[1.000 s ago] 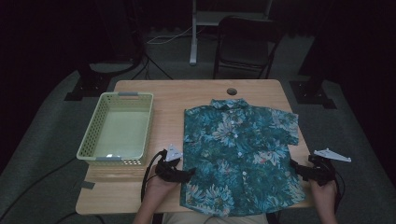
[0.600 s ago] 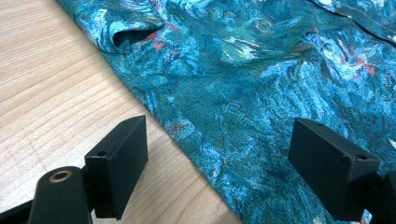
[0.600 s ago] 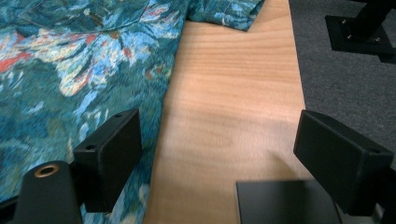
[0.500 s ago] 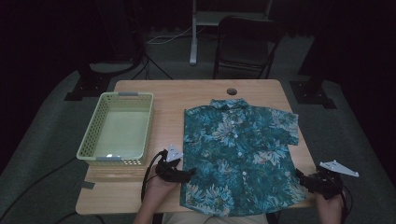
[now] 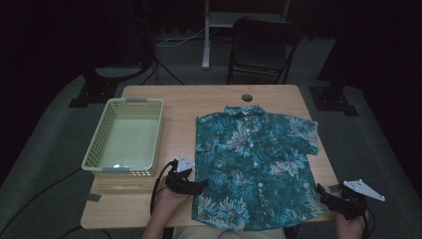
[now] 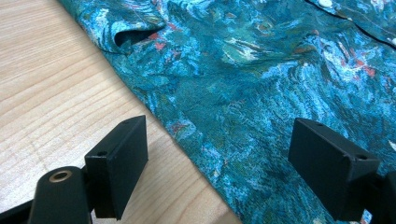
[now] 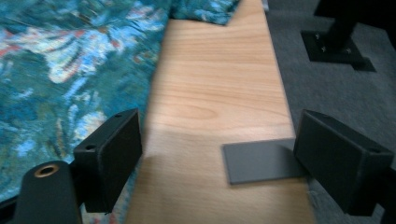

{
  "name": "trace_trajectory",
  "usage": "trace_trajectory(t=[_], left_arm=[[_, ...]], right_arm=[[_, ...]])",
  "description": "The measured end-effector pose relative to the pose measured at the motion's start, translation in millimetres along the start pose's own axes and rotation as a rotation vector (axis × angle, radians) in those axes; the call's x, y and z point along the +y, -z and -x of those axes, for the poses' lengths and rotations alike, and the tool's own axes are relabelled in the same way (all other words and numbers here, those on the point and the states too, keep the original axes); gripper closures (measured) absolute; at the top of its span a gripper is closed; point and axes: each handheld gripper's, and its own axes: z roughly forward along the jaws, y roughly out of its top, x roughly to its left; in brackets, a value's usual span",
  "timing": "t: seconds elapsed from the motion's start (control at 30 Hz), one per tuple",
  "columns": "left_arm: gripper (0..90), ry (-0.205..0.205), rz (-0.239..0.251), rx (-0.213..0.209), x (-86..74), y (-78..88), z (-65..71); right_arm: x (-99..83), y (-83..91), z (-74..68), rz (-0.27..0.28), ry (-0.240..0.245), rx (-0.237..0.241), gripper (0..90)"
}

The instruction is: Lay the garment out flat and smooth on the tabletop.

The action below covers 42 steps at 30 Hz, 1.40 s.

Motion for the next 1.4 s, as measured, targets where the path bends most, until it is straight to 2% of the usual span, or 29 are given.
trace_trajectory(t=[0.07,0.17,0.27,0.33,0.4,0.57,0.6,0.63,0.7,0.8,0.87,0.93,1.0,1.07,1.17,1.23,1.33,1.4], left_arm=[[20.6,-0.006,-0.001,-0.001,0.3,-0.4,0.1],[20.7,-0.005,-0.004,-0.005,1.3,-0.9,-1.2],[20.6,0.000,-0.003,-0.014,3.7,-2.6,-2.6],[20.7,-0.015,-0.008,-0.025,7.0,-3.2,-3.2],[20.7,-0.044,0.003,-0.039,12.3,-1.7,-4.3],[20.7,-0.103,0.098,-0.101,32.7,0.9,-10.0],[20.7,-0.117,0.108,-0.123,37.5,0.0,-11.0],[20.7,-0.131,0.110,-0.128,42.5,-1.5,-11.7],[20.7,-0.181,0.119,-0.144,51.5,-5.6,-12.8],[20.8,-0.232,0.113,-0.102,62.7,-17.2,-17.5],[20.9,-0.228,0.089,-0.070,69.8,-27.5,-22.9],[20.9,-0.202,0.089,-0.076,77.9,-36.3,-29.6],[22.0,-0.174,0.109,-0.107,87.4,-43.3,-36.7],[24.2,-0.165,0.119,-0.094,97.7,-50.3,-42.4],[24.2,-0.177,0.120,-0.053,111.4,-60.7,-47.9],[24.2,-0.169,0.123,-0.026,118.5,-67.5,-51.6],[26.4,-0.151,0.130,-0.005,126.8,-76.4,-56.7],[27.2,-0.143,0.127,-0.007,130.8,-82.9,-59.0]], right_arm=[[-3.4,-2.4,-4.3,0.022,0.042,-0.020,13.9],[-5.6,-2.3,-3.4,0.044,0.032,0.001,13.8],[-7.6,-3.0,-4.0,0.059,0.042,-0.006,13.7],[-8.6,-3.6,-4.2,0.067,0.048,-0.006,13.3],[-9.1,-3.5,-3.4,0.073,0.045,0.000,13.4],[-9.3,-3.6,-3.3,0.075,0.048,0.001,13.4],[-9.4,-3.6,-3.2,0.076,0.047,0.002,13.4],[-9.4,-3.7,-3.3,0.075,0.048,0.002,13.3],[-9.4,-3.8,-3.4,0.075,0.048,0.001,13.4],[-9.5,-3.8,-3.4,0.076,0.049,0.002,13.4],[-9.5,-3.7,-3.2,0.077,0.049,0.002,13.4],[-9.6,-3.8,-3.3,0.077,0.049,0.002,13.4],[-9.6,-3.8,-3.4,0.077,0.049,0.001,13.4],[-9.5,-3.7,-3.3,0.077,0.048,0.002,13.4],[-9.7,-3.7,-3.0,0.079,0.049,0.003,13.4],[-9.8,-3.6,-2.9,0.079,0.049,0.004,13.4],[-9.8,-3.6,-2.8,0.080,0.046,0.005,13.4],[-9.8,-3.6,-2.9,0.080,0.047,0.005,13.4]])
